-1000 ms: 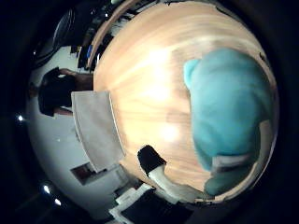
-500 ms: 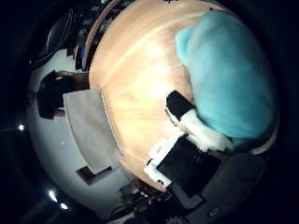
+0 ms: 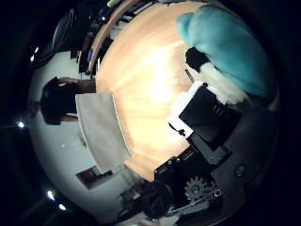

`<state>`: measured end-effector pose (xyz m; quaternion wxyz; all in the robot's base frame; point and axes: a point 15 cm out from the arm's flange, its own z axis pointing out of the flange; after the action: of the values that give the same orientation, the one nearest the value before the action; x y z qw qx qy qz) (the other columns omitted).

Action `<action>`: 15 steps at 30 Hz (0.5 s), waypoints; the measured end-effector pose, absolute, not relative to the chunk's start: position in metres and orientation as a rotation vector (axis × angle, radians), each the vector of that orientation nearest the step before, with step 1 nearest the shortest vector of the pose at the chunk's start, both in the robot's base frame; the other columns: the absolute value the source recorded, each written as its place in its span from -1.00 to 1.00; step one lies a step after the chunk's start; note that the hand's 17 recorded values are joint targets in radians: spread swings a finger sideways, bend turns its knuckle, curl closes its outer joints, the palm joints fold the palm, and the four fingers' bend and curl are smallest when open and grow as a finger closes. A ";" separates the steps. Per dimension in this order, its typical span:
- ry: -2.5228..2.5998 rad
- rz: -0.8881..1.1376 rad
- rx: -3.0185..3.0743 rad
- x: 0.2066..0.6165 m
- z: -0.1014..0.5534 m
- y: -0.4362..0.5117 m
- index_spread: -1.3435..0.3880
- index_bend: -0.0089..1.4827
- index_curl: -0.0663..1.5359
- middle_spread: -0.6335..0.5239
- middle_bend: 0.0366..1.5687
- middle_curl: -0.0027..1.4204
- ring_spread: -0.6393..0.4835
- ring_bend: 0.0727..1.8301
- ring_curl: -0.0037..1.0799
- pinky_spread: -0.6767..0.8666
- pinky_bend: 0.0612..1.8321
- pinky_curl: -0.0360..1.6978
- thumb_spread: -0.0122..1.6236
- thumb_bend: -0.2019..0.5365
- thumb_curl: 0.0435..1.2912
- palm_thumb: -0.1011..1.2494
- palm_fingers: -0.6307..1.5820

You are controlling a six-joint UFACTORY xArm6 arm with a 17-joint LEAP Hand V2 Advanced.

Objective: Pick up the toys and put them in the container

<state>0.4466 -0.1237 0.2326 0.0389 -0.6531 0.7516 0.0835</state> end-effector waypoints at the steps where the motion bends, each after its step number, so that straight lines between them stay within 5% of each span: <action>1: 2.304 0.237 -1.993 0.445 0.242 -0.126 -0.02 -0.48 -0.40 -0.58 -0.32 -0.21 -0.57 0.15 -0.18 -0.92 0.21 -0.70 0.10 -0.07 -0.38 0.83 0.61; 15: 2.103 0.131 -2.034 0.457 0.393 -0.057 -0.03 -0.51 -0.29 -0.60 -0.30 -0.14 -0.57 0.17 -0.16 -0.94 0.17 -0.67 0.04 -0.40 -0.35 0.90 0.60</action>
<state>0.4569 -0.0567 0.3926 0.1062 -0.6906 0.7140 0.0446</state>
